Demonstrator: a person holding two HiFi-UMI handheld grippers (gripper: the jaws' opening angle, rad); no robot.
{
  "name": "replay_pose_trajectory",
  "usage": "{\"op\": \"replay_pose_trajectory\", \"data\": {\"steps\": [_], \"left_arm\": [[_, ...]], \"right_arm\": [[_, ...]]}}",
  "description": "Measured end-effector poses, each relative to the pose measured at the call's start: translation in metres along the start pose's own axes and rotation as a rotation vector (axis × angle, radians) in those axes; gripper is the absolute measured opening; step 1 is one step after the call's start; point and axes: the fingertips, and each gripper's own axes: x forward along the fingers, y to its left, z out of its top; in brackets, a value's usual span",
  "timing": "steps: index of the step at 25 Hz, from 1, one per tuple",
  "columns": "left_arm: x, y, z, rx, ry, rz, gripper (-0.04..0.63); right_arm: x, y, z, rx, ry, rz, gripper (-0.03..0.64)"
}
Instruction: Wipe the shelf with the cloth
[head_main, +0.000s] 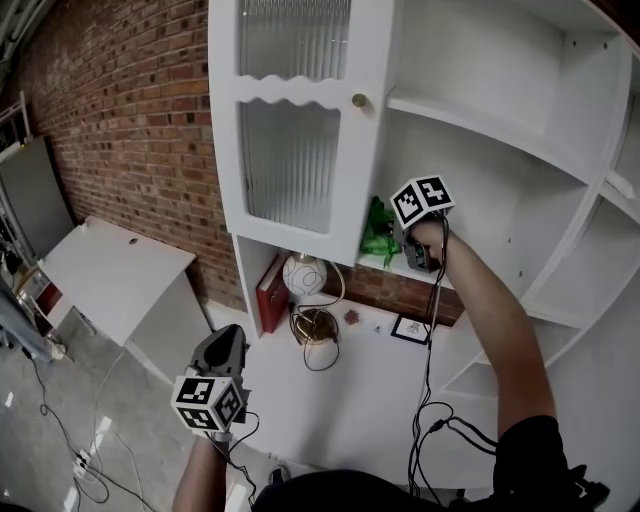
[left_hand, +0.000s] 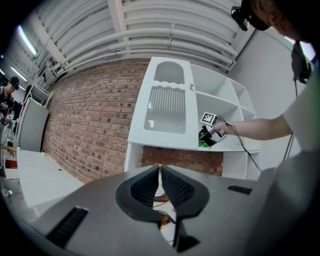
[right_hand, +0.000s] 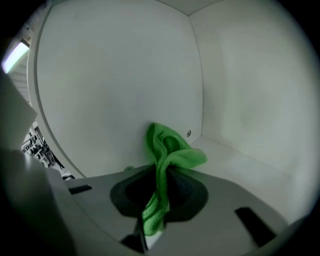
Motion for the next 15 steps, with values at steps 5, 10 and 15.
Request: {"op": "replay_pose_trajectory", "data": {"steps": [5, 10, 15], "left_arm": [[0.007, 0.001, -0.007, -0.013, 0.017, -0.019, 0.020], [0.022, -0.008, -0.007, -0.016, 0.017, -0.056, 0.020], [0.044, -0.030, -0.012, -0.028, 0.022, -0.126, 0.020]], "right_arm": [[-0.003, -0.011, -0.009, -0.009, 0.031, -0.038, 0.040], [-0.019, -0.021, -0.024, -0.022, 0.056, -0.044, 0.041], [-0.046, -0.041, -0.045, -0.057, 0.111, -0.096, 0.040]]}}
